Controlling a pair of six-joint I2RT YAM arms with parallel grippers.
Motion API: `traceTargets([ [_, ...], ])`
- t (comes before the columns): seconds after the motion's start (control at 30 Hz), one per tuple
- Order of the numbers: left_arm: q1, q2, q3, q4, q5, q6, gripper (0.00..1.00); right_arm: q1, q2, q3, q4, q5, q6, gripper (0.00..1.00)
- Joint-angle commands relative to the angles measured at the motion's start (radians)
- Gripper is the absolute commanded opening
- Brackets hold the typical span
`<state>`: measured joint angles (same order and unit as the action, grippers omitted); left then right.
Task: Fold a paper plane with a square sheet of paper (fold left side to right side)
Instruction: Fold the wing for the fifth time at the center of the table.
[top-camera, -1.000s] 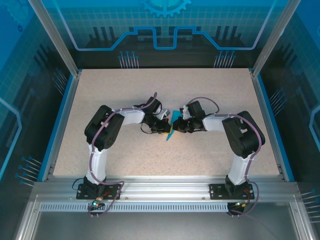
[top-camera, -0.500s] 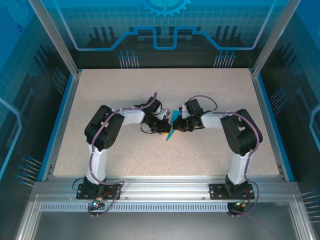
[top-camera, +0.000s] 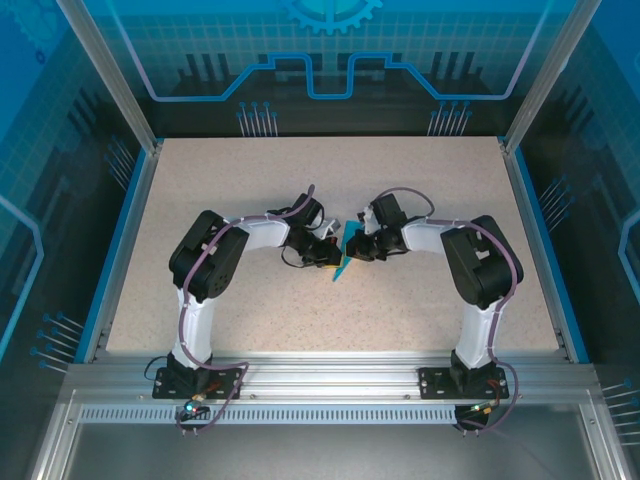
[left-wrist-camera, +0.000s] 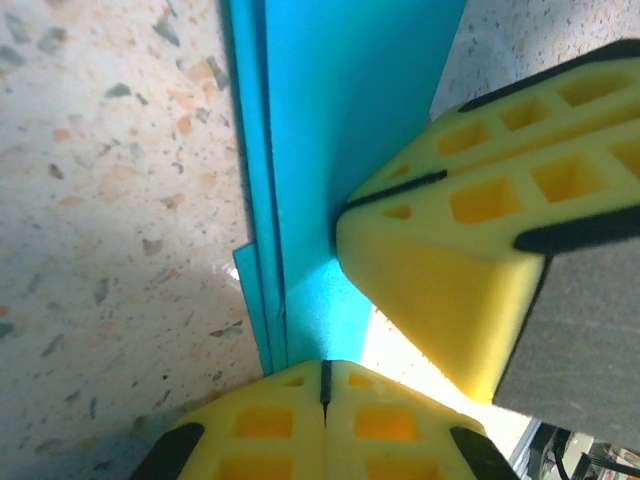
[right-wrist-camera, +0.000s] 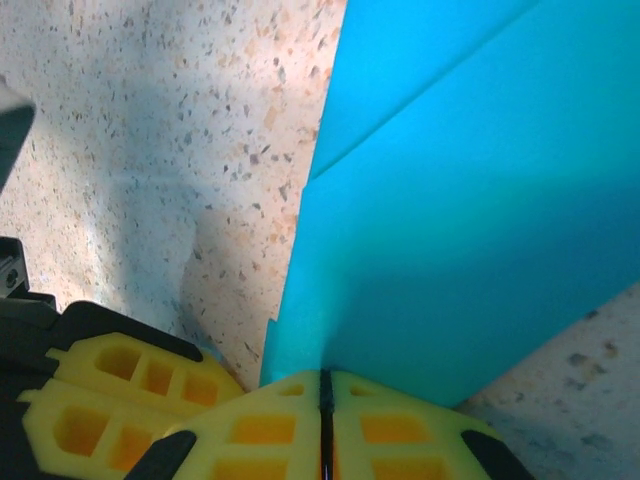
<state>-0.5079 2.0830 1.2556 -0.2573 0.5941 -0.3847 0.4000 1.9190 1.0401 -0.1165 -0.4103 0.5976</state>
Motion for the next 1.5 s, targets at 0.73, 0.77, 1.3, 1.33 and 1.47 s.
traceTargets([
  [0.73, -0.01, 0.065, -0.03, -0.142, -0.154, 0.039, 0.0, -0.162, 0.099, 0.13, -0.083, 0.041, -0.07, 0.11],
  [0.77, -0.008, 0.065, -0.03, -0.141, -0.154, 0.039, 0.0, -0.166, 0.104, 0.137, -0.088, 0.038, -0.07, 0.11],
  [1.3, -0.01, 0.066, -0.032, -0.146, -0.158, 0.04, 0.0, -0.251, 0.163, 0.228, -0.143, 0.009, -0.061, 0.11],
  [1.33, -0.008, 0.065, -0.032, -0.145, -0.159, 0.041, 0.0, -0.254, 0.167, 0.234, -0.144, 0.008, -0.062, 0.11],
  [1.47, -0.008, 0.065, -0.032, -0.146, -0.159, 0.041, 0.0, -0.271, 0.186, 0.264, -0.161, 0.003, -0.066, 0.12],
])
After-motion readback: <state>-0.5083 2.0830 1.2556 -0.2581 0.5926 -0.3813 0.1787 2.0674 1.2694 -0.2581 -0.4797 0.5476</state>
